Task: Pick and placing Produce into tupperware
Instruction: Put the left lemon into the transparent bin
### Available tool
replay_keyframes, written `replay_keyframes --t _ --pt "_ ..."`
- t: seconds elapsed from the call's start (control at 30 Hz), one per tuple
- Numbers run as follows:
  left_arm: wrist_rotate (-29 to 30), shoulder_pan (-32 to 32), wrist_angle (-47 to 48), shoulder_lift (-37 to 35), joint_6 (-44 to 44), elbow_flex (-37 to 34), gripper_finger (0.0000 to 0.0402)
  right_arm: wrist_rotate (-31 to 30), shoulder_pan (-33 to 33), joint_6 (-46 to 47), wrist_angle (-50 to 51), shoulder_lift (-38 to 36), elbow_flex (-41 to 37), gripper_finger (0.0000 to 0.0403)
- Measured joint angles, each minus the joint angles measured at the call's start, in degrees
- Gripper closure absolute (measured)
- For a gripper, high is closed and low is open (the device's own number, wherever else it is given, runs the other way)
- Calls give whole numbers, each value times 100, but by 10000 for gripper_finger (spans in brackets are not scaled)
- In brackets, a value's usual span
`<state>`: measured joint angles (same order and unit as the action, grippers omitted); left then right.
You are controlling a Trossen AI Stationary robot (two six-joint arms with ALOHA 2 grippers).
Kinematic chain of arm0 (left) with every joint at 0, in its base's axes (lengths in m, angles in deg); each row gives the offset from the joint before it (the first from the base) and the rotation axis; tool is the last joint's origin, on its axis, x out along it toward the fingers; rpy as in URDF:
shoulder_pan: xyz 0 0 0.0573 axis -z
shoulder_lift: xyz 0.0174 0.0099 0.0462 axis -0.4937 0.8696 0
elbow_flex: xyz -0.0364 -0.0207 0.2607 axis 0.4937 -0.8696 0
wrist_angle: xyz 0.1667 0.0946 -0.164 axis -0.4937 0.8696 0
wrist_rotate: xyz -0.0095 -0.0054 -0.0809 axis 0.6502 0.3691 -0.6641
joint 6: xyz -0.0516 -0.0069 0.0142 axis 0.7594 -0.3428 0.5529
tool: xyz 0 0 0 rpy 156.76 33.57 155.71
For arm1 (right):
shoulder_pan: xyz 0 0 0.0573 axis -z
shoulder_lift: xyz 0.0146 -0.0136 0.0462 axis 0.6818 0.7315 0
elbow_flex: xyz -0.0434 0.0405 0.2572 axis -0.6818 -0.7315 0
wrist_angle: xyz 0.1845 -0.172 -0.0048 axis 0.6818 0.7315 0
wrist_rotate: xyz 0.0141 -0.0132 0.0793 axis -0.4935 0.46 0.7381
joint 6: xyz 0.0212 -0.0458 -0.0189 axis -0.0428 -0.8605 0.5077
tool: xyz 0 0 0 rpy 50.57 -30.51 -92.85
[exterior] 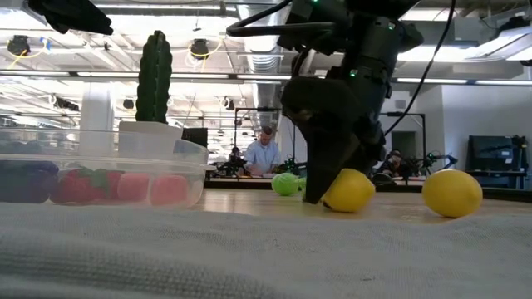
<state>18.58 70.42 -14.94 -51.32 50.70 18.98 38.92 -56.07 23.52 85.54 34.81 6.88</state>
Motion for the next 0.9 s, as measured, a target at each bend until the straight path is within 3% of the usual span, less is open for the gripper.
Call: replay_keyframes --t 0.9 --pt "44 0 0 0 0 0 228 229 -103 -6 694 -13 2 147"
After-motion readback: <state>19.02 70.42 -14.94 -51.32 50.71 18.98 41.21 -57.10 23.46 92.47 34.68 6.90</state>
